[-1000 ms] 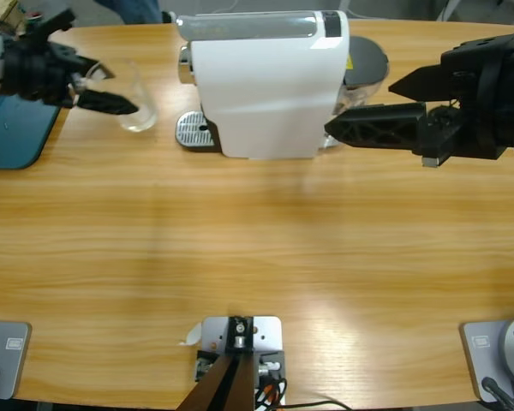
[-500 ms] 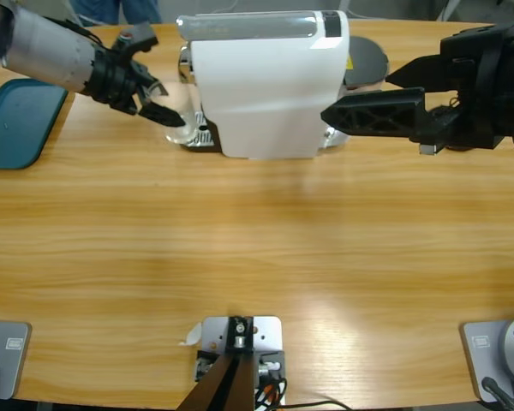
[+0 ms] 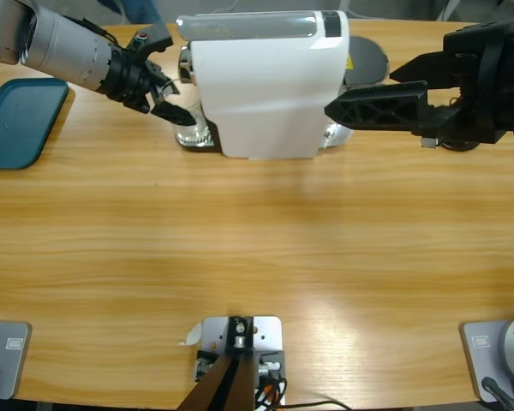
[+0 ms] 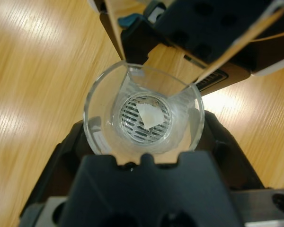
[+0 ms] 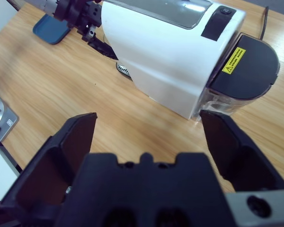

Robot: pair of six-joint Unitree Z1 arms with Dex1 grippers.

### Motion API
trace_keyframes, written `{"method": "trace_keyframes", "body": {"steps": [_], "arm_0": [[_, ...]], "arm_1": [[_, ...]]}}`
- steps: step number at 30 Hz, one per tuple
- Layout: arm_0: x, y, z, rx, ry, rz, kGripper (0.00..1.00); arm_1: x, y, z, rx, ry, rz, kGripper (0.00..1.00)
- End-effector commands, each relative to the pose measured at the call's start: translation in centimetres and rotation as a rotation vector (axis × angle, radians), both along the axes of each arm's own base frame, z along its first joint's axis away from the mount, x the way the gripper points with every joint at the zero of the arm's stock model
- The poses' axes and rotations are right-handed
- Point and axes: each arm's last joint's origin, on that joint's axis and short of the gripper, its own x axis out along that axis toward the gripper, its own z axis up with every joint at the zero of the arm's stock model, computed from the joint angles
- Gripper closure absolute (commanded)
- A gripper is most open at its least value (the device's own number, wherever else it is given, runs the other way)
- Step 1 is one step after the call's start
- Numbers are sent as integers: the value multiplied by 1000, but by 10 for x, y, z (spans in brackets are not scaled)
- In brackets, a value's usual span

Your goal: Pour coffee

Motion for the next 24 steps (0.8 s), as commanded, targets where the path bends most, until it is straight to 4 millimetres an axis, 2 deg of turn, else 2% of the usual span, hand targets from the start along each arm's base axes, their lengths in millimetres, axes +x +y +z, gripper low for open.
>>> {"method": "trace_keyframes", "body": {"steps": [1, 2, 3, 5, 6, 13, 17, 24], "arm_0": [[1, -7, -26, 29, 65, -13, 1000], [1, -7, -26, 27, 65, -13, 1000], [1, -7, -26, 25, 64, -12, 802], [1, -7, -25, 19, 70, -9, 146], [0, -7, -26, 17, 73, -10, 24], [-7, -2, -22, 15, 80, 6, 13], [-10, 8, -19, 26, 71, 32, 13], [-21, 35, 5, -42, 58, 87, 13]], "arm_1": [[1, -1, -11, -27, 25, -1, 22], [1, -1, -10, -27, 24, 0, 19], [1, -1, -10, -27, 22, -1, 18], [1, -1, -11, -30, 24, -1, 15], [1, -1, -11, -29, 24, 0, 13], [3, 2, -11, -28, 28, 3, 18], [3, 3, -10, -26, 27, 5, 18], [7, 8, -1, -79, 10, 23, 0]]}}
